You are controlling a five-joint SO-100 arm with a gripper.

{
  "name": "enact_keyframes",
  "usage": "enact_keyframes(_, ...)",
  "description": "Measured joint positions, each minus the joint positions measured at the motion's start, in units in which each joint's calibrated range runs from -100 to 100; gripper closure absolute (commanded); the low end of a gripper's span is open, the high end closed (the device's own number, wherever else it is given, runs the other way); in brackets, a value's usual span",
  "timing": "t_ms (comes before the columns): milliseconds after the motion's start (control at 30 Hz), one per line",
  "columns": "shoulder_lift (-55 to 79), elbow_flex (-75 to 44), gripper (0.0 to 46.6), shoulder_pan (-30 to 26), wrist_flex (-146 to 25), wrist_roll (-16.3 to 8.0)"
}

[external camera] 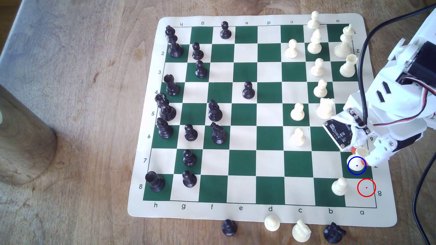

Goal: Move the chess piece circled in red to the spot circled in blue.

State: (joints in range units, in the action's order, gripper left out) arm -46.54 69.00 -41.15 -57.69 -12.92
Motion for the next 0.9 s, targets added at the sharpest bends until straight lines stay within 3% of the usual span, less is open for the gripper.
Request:
enact_keyframes(167, 1.59, 0.0, 46.0, -0.22, 0.32, 0.0)
enact_keyframes(367, 3.18, 0.0, 32.1, -1.18, 0.48, 0.1)
enact_keyframes(600, 3.85, 0.0, 26.9, -1.18, 0.48, 0.1)
enact_keyframes(900, 0.25, 0.0, 23.8, -1.4, -4.78, 0.2)
